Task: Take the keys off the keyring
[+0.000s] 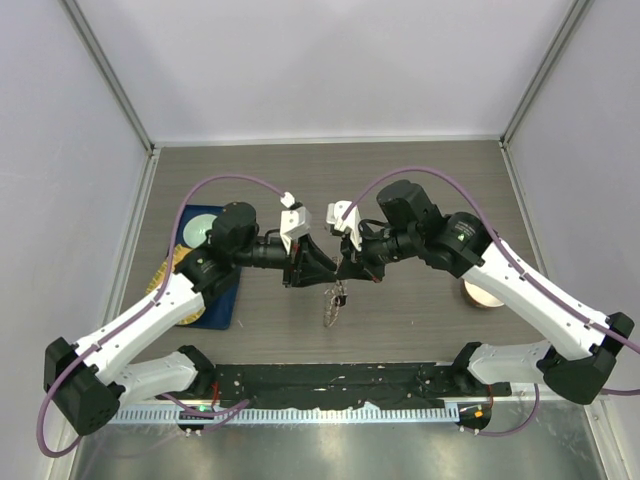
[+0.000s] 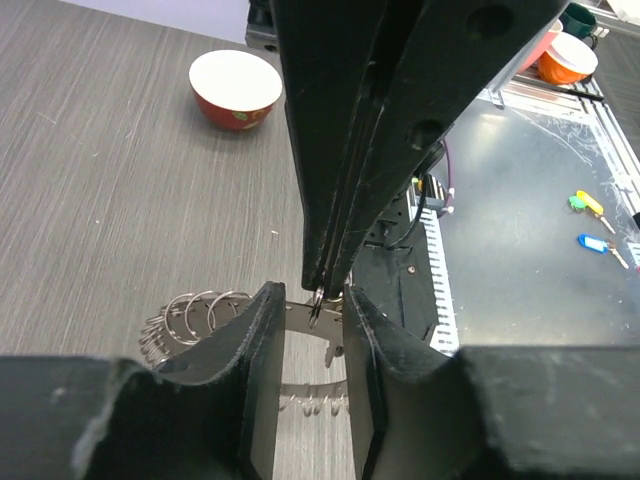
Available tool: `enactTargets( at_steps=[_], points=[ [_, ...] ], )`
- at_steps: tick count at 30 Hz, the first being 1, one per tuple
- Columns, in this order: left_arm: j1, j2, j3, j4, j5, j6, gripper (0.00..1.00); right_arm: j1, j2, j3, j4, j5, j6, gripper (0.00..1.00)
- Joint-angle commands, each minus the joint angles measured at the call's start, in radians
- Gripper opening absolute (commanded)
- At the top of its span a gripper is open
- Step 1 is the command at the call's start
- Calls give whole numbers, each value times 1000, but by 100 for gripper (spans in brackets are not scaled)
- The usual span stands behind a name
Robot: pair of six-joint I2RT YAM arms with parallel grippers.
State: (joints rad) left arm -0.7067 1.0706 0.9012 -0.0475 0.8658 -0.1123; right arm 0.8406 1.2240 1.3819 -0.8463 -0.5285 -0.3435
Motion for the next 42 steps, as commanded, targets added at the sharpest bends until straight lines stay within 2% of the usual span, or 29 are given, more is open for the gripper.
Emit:
enactTargets(
  at_steps=[1,4,8,14,18,21,23,28,34,35,36,41,42],
  points=[
    [0,6,50,24,25,0,30,6,-3,40,35,-7,-14,1],
    [-2,15,57,17,41,2,20,6,-3,40,35,-7,-14,1],
    [-2,20,58,-14,61,10,18,8,-6,39,36,-7,-14,1],
    [-2,15,62,-46,62,37,23,8,-9,32,44,-10,-14,1],
    [-2,14,71,-87,47,79,34,8,-9,29,46,-10,-14,1],
    [-2,14,71,-91,42,85,35,8,-9,28,47,-11,-11,1],
    [0,14,73,-89,42,85,30,9,-11,28,52,-13,-9,1],
    [0,25,79,-74,48,74,27,11,-6,28,58,-24,-11,1],
    [0,40,77,-37,64,46,10,15,-1,26,66,-41,-8,1],
    [0,42,77,-31,67,42,3,15,0,23,70,-42,-8,1],
    [-2,43,73,-11,64,33,0,15,0,20,70,-44,-6,1],
    [0,11,24,121,-10,-65,0,15,-27,-15,151,-7,52,1],
    [1,-1,-7,180,-31,-72,0,15,-47,-36,170,22,82,5]
  ],
)
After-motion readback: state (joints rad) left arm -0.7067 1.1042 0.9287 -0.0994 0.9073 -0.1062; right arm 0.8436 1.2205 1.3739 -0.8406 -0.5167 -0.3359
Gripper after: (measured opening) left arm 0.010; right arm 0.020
